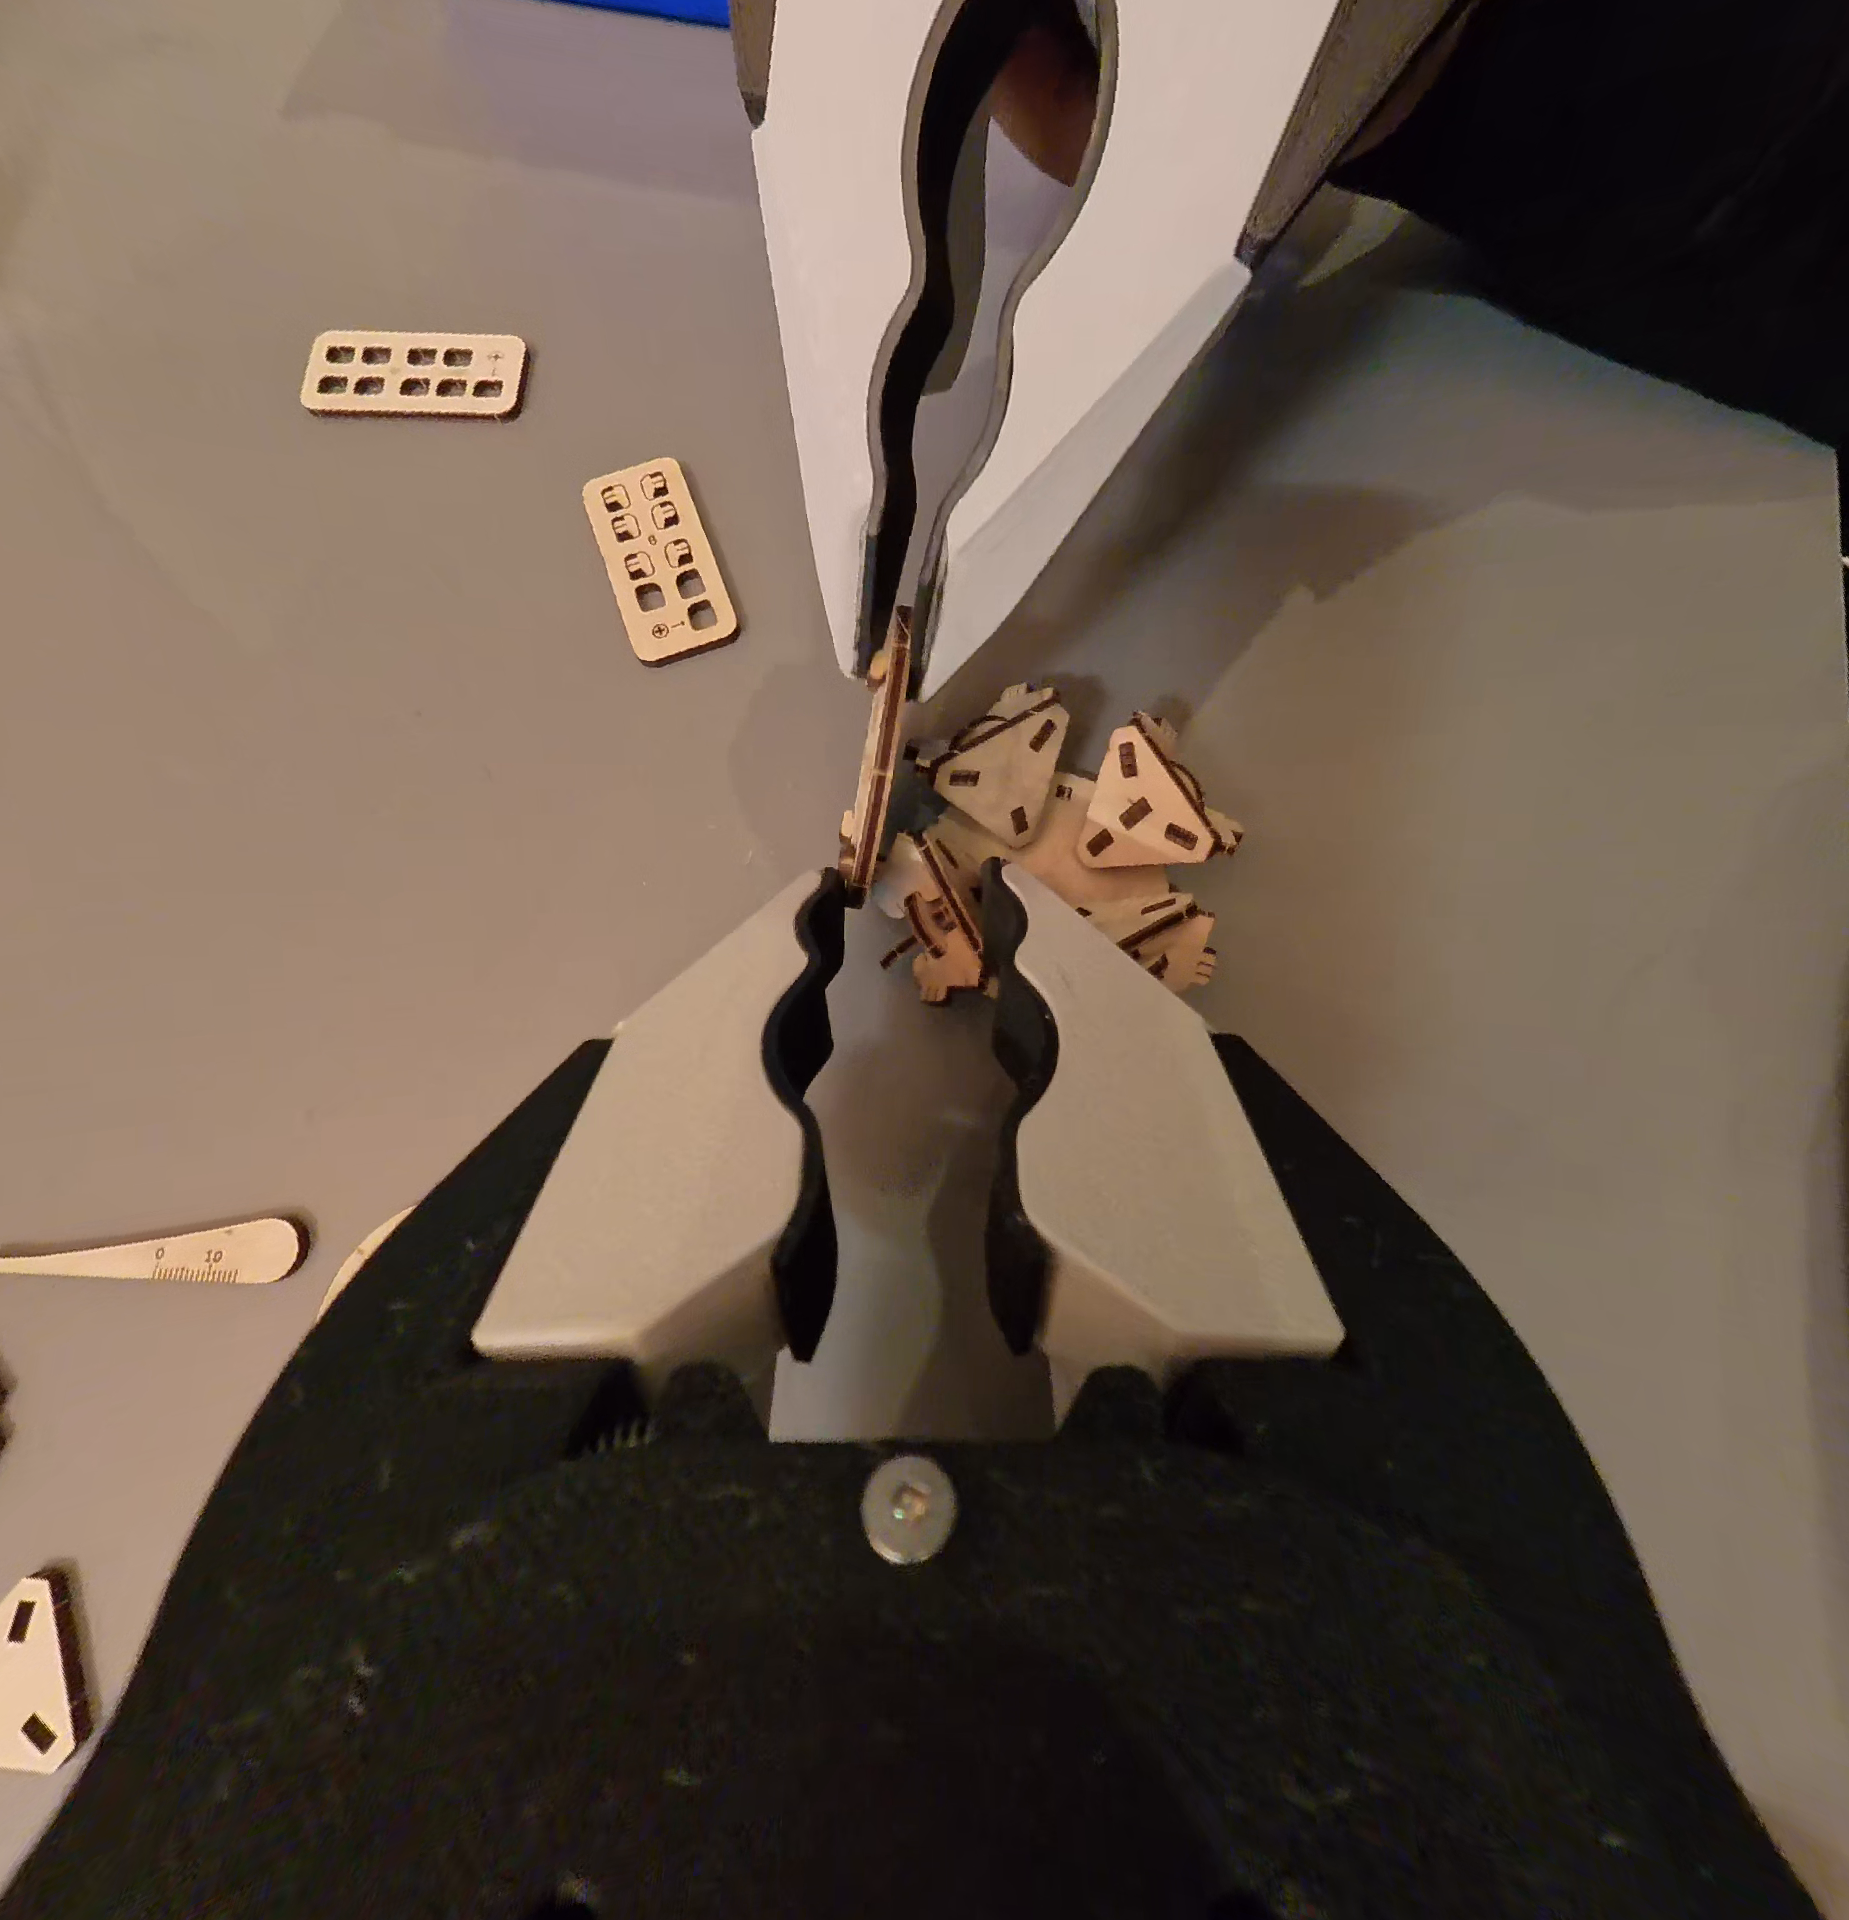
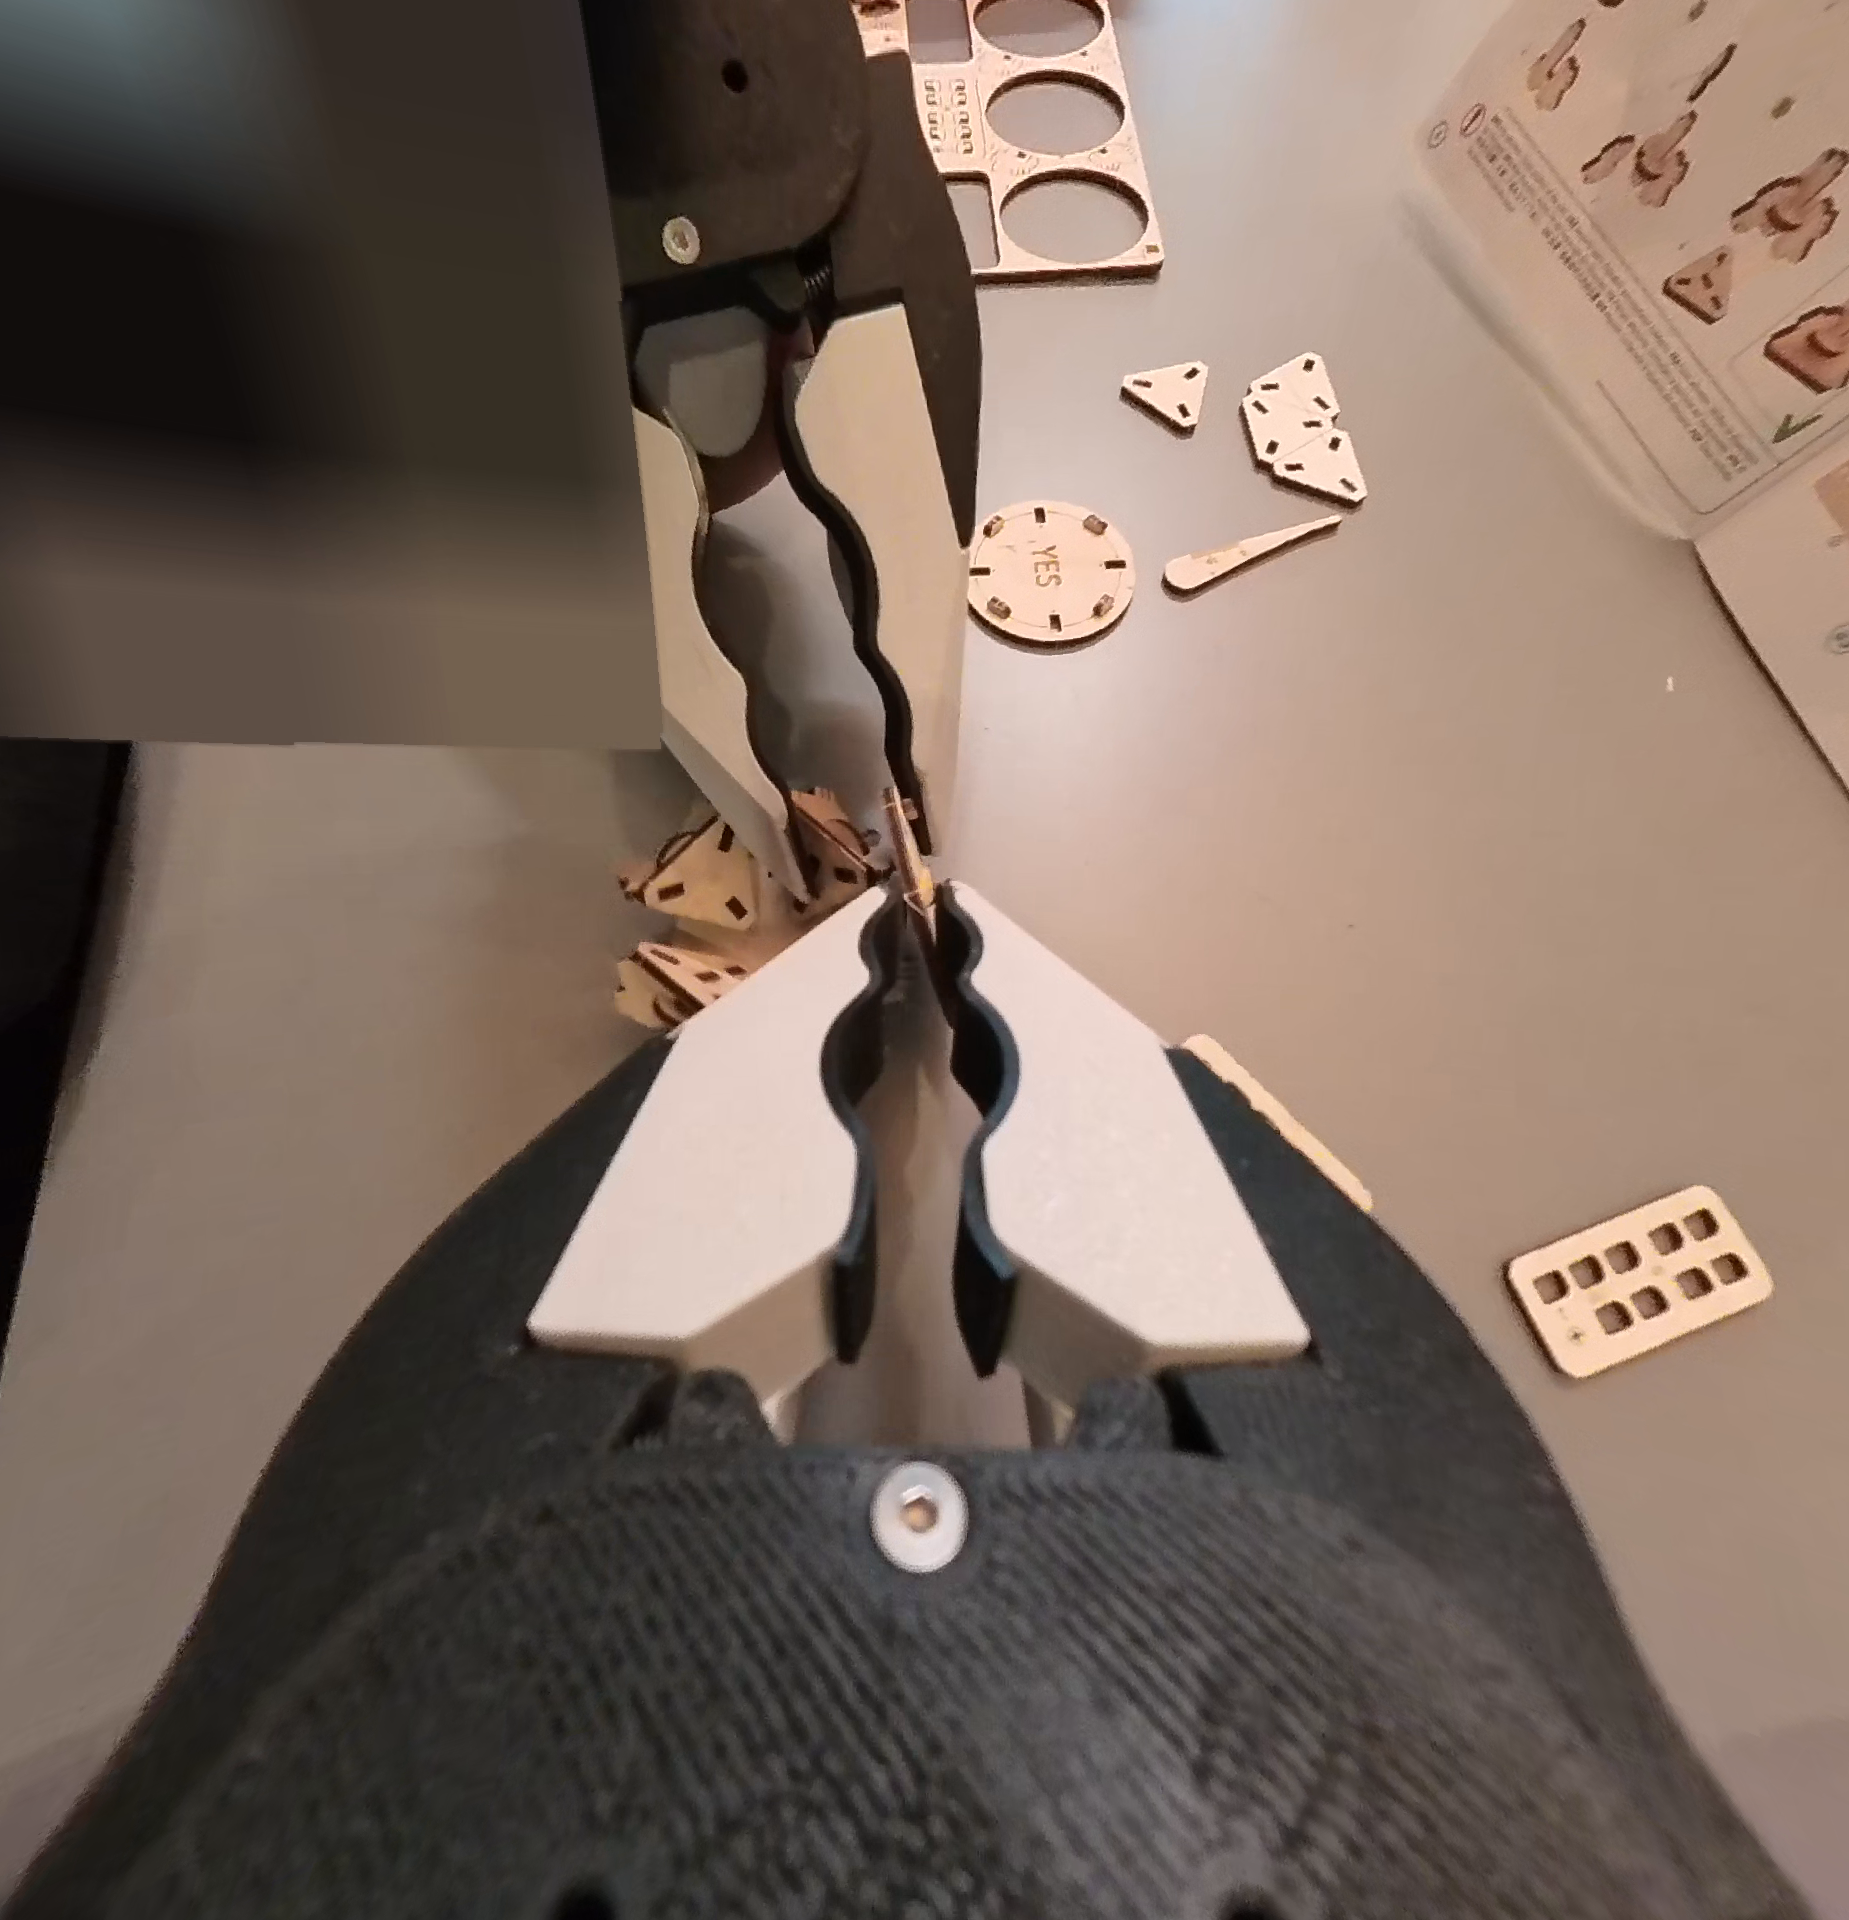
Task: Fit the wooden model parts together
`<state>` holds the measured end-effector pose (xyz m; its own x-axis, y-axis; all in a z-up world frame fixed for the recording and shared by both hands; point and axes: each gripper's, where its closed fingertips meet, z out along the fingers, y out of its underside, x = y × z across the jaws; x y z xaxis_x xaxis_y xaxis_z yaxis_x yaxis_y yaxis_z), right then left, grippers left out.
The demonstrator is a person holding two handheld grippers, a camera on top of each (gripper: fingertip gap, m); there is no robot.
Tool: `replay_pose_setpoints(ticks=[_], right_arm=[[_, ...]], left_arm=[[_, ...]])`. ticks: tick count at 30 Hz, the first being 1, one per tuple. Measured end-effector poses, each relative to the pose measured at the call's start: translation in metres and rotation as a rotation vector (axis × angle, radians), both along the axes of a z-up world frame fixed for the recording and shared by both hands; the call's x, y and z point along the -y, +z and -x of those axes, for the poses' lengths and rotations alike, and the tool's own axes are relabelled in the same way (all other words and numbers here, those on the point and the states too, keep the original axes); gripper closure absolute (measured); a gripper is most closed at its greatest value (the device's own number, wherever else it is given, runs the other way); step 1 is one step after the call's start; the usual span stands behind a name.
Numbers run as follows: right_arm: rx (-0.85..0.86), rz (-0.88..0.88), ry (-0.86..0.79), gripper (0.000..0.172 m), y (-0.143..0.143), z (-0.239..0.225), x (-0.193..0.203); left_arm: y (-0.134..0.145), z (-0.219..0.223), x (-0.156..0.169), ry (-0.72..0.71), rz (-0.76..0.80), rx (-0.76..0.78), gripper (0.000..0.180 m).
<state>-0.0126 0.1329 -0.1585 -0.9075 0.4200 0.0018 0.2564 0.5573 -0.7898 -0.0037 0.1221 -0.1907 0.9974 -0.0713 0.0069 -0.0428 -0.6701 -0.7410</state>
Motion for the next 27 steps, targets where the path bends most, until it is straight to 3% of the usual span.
replay_pose_setpoints(ticks=[17,27], right_arm=[[0.119,0.057,-0.069,0.167,0.0044,-0.0011,0.0028],[0.106,0.071,-0.09,0.168,0.0034,0.0046,0.0006]], left_arm=[[-0.0005,-0.0003,-0.001,0.006,0.005,-0.007,0.156],[-0.003,-0.0007,-0.0012,0.01,0.009,0.007,0.15]])
